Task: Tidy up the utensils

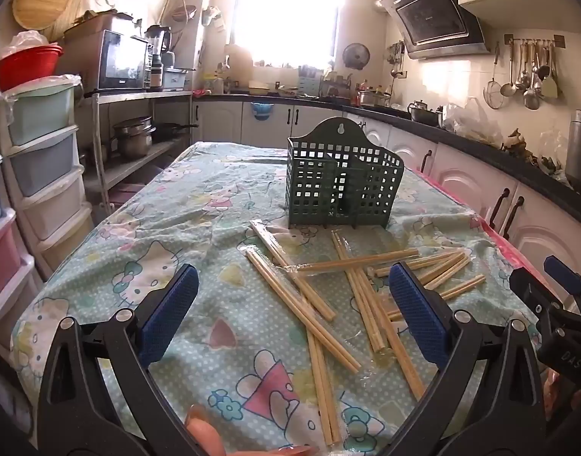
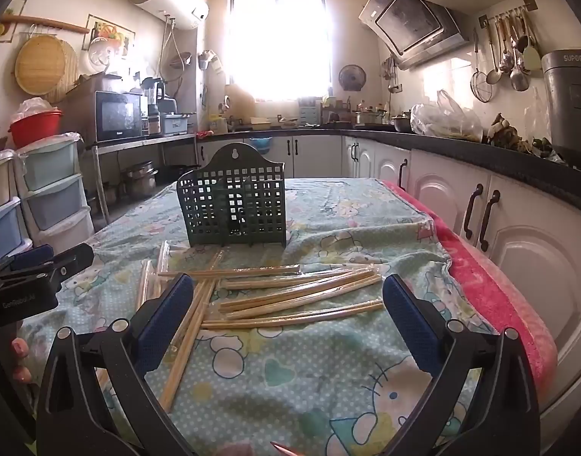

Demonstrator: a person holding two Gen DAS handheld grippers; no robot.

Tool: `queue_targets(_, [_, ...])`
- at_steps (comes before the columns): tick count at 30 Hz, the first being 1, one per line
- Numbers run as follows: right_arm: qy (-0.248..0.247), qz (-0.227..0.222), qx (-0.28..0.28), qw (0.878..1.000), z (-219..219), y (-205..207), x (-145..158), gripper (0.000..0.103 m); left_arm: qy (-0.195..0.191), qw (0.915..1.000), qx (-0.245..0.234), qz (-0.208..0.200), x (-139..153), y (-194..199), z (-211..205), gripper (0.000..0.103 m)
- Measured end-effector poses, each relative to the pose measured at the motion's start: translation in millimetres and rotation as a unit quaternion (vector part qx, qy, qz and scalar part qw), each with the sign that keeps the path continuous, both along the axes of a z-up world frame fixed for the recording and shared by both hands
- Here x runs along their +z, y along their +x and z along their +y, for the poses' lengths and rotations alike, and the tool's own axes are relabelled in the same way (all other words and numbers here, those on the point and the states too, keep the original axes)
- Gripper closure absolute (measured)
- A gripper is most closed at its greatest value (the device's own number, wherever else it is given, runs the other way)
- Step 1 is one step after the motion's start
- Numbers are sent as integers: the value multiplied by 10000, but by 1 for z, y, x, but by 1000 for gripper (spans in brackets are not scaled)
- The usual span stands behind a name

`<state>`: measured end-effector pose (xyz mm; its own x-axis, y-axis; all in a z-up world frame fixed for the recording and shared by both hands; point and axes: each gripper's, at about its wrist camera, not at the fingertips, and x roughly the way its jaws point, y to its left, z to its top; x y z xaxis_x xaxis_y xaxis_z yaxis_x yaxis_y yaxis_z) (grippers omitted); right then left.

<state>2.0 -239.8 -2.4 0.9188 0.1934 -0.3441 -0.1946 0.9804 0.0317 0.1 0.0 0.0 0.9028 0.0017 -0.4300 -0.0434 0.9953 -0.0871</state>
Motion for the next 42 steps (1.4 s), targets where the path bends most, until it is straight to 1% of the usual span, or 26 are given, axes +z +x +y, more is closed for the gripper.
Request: queue_targets(42, [-48,-81,62,9999,4,-3,0,6,5,10000,-18,-70,0,-1,0,10])
